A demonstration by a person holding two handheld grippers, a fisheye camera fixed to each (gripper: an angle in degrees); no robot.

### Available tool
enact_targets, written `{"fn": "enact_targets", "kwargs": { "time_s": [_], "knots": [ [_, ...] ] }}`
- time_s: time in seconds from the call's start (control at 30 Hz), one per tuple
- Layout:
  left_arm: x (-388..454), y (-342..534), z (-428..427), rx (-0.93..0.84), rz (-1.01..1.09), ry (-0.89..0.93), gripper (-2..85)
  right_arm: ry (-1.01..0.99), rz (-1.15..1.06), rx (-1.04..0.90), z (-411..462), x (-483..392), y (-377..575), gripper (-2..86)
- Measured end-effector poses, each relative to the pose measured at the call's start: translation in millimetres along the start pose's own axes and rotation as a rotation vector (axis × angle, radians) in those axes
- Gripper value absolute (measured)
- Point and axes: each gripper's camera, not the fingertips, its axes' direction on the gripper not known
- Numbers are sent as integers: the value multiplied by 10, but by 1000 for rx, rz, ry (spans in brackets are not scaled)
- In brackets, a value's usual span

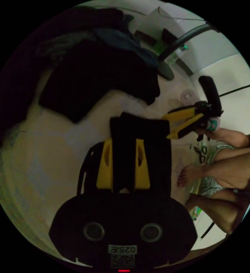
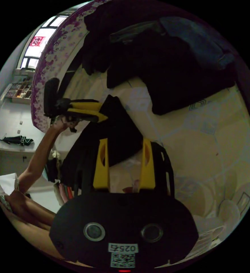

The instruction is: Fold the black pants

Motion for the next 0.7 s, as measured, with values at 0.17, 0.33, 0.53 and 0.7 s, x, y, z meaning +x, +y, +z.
{"fn": "enact_targets", "kwargs": {
  "time_s": [0.17, 0.33, 0.53, 0.7],
  "knots": [
    [-103, -160, 64, -86, 62, 12, 52, -31, 35, -58, 36, 231, -48, 75],
    [-236, -22, 45, -49, -24, 51, 24, -235, 137, -61, 112, 618, -20, 39],
    [182, -238, -325, 107, -2, -110, 19, 53, -85, 113, -644, 235, -14, 35],
    [608, -106, -1217, 389, 126, -153, 30, 75, -245, 241, -1445, -72, 142, 37]
  ]
}}
